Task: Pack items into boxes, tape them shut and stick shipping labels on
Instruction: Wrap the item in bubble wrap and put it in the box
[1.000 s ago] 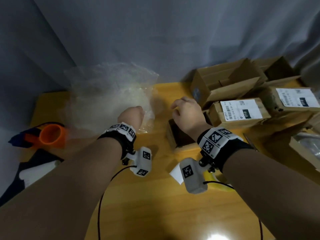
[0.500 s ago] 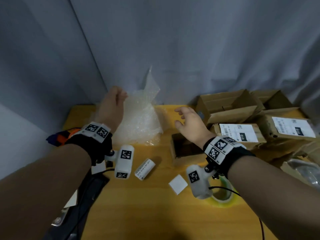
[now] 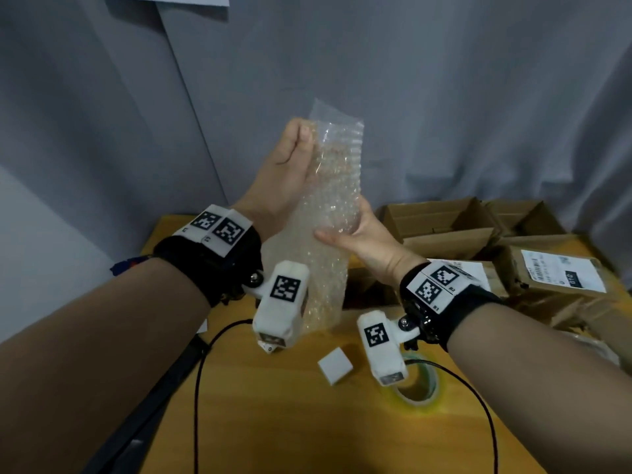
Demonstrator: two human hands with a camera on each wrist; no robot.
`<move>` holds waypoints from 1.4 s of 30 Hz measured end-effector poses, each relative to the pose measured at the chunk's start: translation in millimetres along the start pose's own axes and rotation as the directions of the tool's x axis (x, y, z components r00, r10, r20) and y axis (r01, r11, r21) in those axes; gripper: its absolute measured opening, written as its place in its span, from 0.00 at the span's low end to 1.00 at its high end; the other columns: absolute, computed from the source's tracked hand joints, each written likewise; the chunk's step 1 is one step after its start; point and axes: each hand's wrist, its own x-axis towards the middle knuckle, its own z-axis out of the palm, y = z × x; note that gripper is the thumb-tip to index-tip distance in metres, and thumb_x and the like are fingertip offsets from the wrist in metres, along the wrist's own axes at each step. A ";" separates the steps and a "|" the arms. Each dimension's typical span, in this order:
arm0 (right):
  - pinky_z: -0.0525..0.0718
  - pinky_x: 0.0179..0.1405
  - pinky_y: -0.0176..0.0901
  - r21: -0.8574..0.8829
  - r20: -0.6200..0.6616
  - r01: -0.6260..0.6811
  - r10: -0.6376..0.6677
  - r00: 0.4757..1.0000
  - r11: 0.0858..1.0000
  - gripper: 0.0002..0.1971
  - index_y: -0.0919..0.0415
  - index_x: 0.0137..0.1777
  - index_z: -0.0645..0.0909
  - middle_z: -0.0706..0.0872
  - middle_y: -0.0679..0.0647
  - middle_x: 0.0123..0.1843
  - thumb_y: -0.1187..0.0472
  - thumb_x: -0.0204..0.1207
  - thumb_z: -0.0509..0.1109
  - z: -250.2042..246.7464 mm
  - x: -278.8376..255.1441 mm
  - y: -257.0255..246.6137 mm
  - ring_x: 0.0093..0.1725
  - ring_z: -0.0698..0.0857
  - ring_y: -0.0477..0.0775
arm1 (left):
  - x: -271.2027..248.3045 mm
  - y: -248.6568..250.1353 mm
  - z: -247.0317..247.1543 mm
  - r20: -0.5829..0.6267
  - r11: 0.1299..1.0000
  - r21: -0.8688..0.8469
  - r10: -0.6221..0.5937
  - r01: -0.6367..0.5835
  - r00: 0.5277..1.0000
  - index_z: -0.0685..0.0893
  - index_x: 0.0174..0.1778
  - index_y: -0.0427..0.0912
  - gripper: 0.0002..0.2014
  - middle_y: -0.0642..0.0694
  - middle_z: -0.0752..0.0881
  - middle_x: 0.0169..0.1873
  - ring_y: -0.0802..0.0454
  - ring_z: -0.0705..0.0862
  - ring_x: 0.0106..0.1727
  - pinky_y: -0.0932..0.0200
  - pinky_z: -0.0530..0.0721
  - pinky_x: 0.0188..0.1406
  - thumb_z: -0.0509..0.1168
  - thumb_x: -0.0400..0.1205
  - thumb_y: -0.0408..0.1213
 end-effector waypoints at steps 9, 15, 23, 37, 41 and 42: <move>0.84 0.62 0.59 0.018 -0.196 0.040 -0.036 0.980 0.999 0.21 0.58 0.63 0.78 0.89 0.55 0.56 0.58 0.72 0.78 -45.4 -17.8 -0.6 0.56 0.89 0.55 | -0.8 -37.7 2.4 -0.175 0.868 0.258 -0.390 0.424 0.904 0.47 0.82 0.40 0.50 0.45 0.59 0.81 0.51 0.62 0.80 0.51 0.62 0.79 0.65 0.75 0.64; 0.75 0.71 0.66 0.096 -0.284 0.023 0.006 0.959 0.995 0.62 0.45 0.82 0.49 0.74 0.58 0.76 0.47 0.51 0.86 -69.7 -22.5 3.8 0.71 0.78 0.58 | -20.8 -48.5 36.8 -0.088 0.842 0.084 -0.526 0.532 0.846 0.51 0.83 0.47 0.44 0.49 0.79 0.60 0.51 0.78 0.58 0.58 0.77 0.56 0.72 0.78 0.43; 0.79 0.60 0.35 -0.655 -0.088 -0.001 -0.075 0.993 0.756 0.30 0.63 0.67 0.77 0.79 0.49 0.57 0.56 0.66 0.81 -88.0 -35.9 -0.9 0.58 0.81 0.49 | -18.3 -45.8 64.2 -0.071 0.953 0.190 -0.226 0.236 0.971 0.67 0.71 0.47 0.24 0.46 0.74 0.38 0.66 0.72 0.27 0.75 0.72 0.27 0.68 0.81 0.34; 0.84 0.60 0.46 -0.193 -0.304 0.088 -0.145 0.942 0.977 0.10 0.51 0.58 0.75 0.86 0.49 0.54 0.55 0.79 0.69 -60.5 -37.1 48.6 0.55 0.86 0.46 | -81.8 -110.9 67.8 0.231 0.277 0.958 -0.593 -0.074 0.772 0.85 0.60 0.54 0.19 0.49 0.81 0.64 0.47 0.65 0.75 0.42 0.50 0.78 0.50 0.87 0.53; 0.84 0.63 0.53 -0.099 -0.280 -0.039 0.009 0.960 0.994 0.12 0.55 0.60 0.80 0.89 0.48 0.53 0.60 0.78 0.71 -54.3 -31.8 72.0 0.54 0.88 0.47 | -94.3 -131.8 62.6 0.212 0.264 0.964 -0.657 -0.042 0.724 0.84 0.60 0.52 0.18 0.54 0.64 0.80 0.48 0.51 0.82 0.38 0.45 0.79 0.53 0.86 0.53; 0.85 0.61 0.49 -0.118 -0.345 -0.007 -0.034 0.938 0.993 0.10 0.54 0.60 0.79 0.88 0.45 0.52 0.60 0.80 0.69 -54.3 -29.8 74.3 0.53 0.87 0.44 | -95.9 -136.9 60.6 0.214 0.282 0.959 -0.665 -0.025 0.716 0.86 0.56 0.54 0.16 0.57 0.60 0.81 0.49 0.48 0.83 0.37 0.43 0.79 0.55 0.85 0.53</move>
